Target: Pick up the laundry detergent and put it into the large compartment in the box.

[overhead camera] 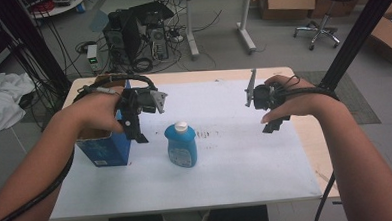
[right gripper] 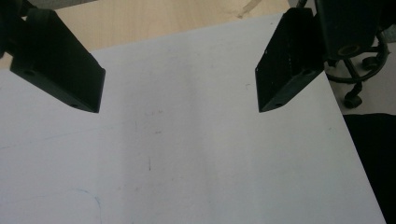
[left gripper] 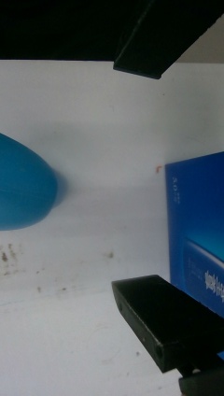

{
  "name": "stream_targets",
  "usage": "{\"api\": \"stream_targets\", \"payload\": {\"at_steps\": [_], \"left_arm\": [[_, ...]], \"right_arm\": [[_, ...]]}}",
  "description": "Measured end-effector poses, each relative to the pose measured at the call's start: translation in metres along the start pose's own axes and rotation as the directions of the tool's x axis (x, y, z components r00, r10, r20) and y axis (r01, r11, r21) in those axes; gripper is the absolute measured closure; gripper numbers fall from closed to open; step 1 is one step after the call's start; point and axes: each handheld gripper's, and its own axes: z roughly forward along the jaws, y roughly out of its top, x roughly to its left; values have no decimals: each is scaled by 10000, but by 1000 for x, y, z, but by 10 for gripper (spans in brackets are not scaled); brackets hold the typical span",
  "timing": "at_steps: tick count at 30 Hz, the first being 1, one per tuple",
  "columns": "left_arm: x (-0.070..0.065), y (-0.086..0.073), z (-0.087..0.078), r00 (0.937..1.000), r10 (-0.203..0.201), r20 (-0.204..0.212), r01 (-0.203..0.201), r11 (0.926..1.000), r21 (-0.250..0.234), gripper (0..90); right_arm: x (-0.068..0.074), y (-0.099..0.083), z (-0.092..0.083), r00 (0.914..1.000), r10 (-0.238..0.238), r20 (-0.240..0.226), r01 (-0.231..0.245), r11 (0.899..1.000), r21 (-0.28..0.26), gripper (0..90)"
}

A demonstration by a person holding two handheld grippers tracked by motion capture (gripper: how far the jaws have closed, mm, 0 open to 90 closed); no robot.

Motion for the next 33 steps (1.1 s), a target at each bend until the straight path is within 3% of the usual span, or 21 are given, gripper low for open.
{"api": "stream_targets", "payload": {"at_steps": [7, 17, 26, 33], "left_arm": [[1, 10, -4, 9983, 591, -2, -591, 9983, 3, 1], [1, 29, -4, 9908, 1355, 45, -1355, 9908, -4, 1], [2, 40, 1, 9854, 1691, 219, -1691, 9856, -48, 1], [3, 47, 6, 9847, 1717, 280, -1718, 9851, -15, 1]], "right_arm": [[1, -2, 3, 10000, 59, 8, -59, 10000, -76, 159], [-1, -4, 4, 9998, 199, 17, -199, 9998, -55, 159], [-1, -4, 5, 9998, 217, 37, -217, 9997, -73, 159], [-1, -4, 8, 9998, 197, 12, -197, 9998, -49, 159]]}}
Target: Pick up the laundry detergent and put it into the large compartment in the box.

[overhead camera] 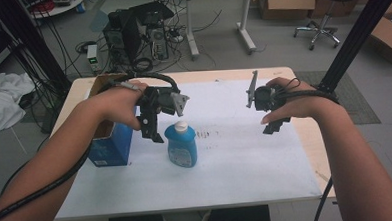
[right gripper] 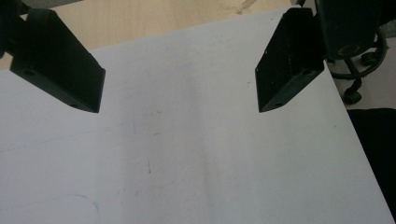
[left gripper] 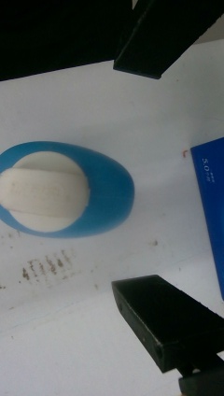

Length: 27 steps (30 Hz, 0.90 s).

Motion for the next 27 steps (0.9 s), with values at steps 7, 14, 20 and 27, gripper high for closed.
{"api": "stream_targets", "payload": {"at_steps": [7, 14, 20, 27], "left_arm": [[1, 8, 5, 9999, 144, -22, -144, 9999, 12, 1], [3, 17, 17, 9995, 292, 77, -293, 9995, 125, 1], [4, 21, 28, 9994, 343, 90, -344, 9993, 117, 1], [6, 24, 41, 9991, 414, 111, -416, 9989, 209, 1]], "right_arm": [[0, 0, 3, 10000, -65, -39, 65, 10000, -51, 159], [0, 1, 5, 10000, -69, -62, 69, 10000, -54, 159], [1, 1, 5, 10000, -75, -62, 74, 9999, -71, 159], [2, 2, 6, 9999, -138, -52, 137, 9999, -63, 159]]}}
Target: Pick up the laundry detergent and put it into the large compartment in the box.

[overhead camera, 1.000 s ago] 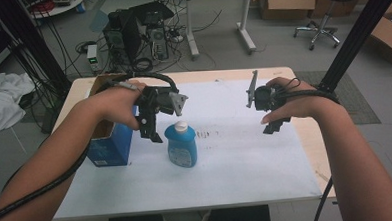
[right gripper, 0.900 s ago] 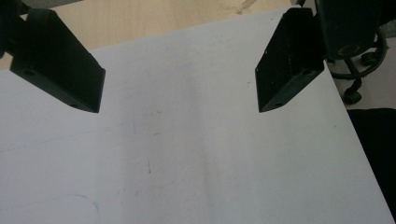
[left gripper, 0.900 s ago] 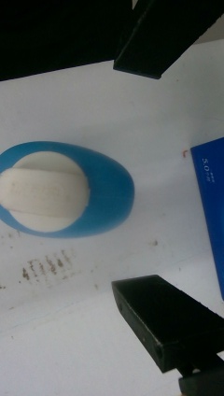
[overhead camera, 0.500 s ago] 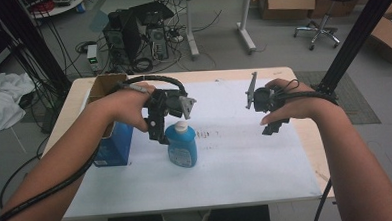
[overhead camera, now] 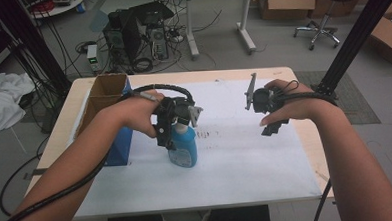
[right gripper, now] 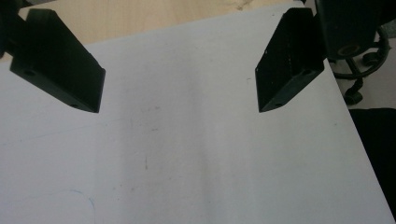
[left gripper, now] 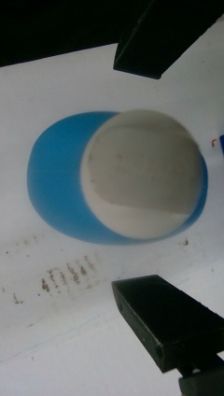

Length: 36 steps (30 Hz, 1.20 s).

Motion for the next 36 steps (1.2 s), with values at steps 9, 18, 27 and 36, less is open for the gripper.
{"api": "stream_targets", "payload": {"at_steps": [9, 18, 27, 36], "left_arm": [[1, -3, 10, 10000, 68, 15, -68, 9999, -135, 1], [-1, -1, 18, 9996, 270, -75, -271, 9996, -119, 3], [0, 5, 22, 9990, 373, -226, -370, 9992, 136, 10], [-1, 4, 23, 9971, 517, -557, -505, 9985, 219, 101]], "right_arm": [[0, 0, 1, 10000, 25, -7, -25, 10000, 30, 159], [0, 1, 2, 10000, -9, 3, 9, 10000, 37, 159], [1, 1, 4, 10000, 12, -26, -12, 10000, 12, 159], [-2, 1, 6, 10000, 8, -33, -8, 10000, -11, 159]]}}
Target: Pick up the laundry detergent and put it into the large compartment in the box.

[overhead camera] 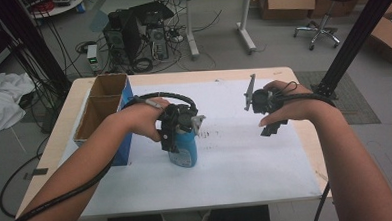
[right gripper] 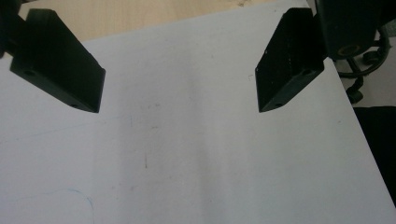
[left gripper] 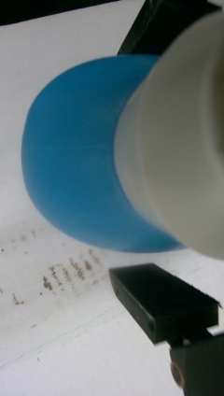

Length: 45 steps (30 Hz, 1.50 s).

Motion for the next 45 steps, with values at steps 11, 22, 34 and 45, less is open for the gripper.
{"api": "stream_targets", "payload": {"at_steps": [11, 22, 34, 45], "left_arm": [[0, 2, 0, 10000, 22, -79, -21, 9999, 123, 160], [-1, 2, -1, 10000, 1, -37, -1, 9999, 166, 204], [-2, 3, -1, 10000, 94, -8, -94, 9999, 104, 285], [-2, 9, -2, 9995, -69, 312, 58, 9994, 331, 382]], "right_arm": [[-1, 0, 4, 10000, -8, -72, 8, 10000, 38, 159], [-3, -2, 5, 10000, 66, -44, -66, 10000, 9, 159], [-4, -5, 6, 9998, 183, -52, -184, 9998, -34, 159], [-7, -4, 8, 9996, 260, -93, -261, 9996, -101, 159]]}}
